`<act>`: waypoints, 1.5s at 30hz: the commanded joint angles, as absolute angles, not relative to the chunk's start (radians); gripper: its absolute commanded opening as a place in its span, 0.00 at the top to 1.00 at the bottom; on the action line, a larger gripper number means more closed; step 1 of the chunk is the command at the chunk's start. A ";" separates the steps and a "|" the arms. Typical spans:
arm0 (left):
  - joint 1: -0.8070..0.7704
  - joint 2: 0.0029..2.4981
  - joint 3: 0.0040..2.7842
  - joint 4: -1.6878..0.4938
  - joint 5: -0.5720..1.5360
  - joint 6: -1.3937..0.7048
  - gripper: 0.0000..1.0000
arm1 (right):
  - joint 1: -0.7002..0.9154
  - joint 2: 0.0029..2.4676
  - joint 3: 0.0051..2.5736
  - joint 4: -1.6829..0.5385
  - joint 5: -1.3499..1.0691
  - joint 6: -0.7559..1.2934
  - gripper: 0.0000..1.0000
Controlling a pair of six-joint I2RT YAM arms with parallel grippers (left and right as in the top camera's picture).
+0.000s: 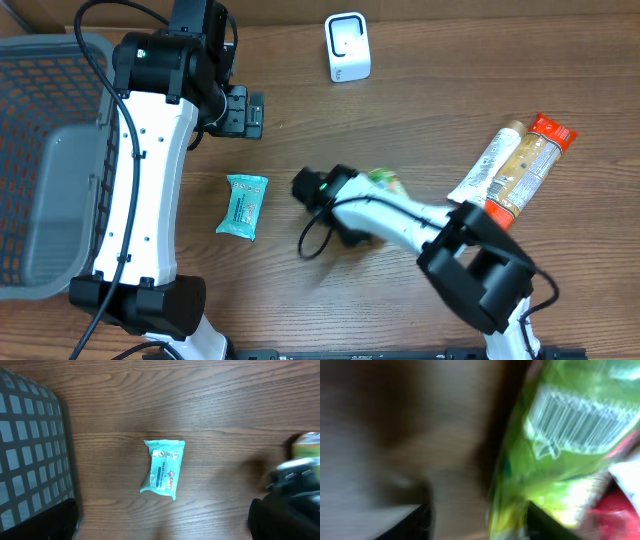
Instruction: Scan the item barcode
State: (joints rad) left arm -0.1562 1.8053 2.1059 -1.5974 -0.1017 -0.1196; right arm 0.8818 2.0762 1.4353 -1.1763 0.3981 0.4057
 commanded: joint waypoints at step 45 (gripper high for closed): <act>-0.151 1.813 2.107 -1.596 -0.100 -0.105 0.00 | 0.447 1.864 1.124 -0.878 -0.410 0.056 0.85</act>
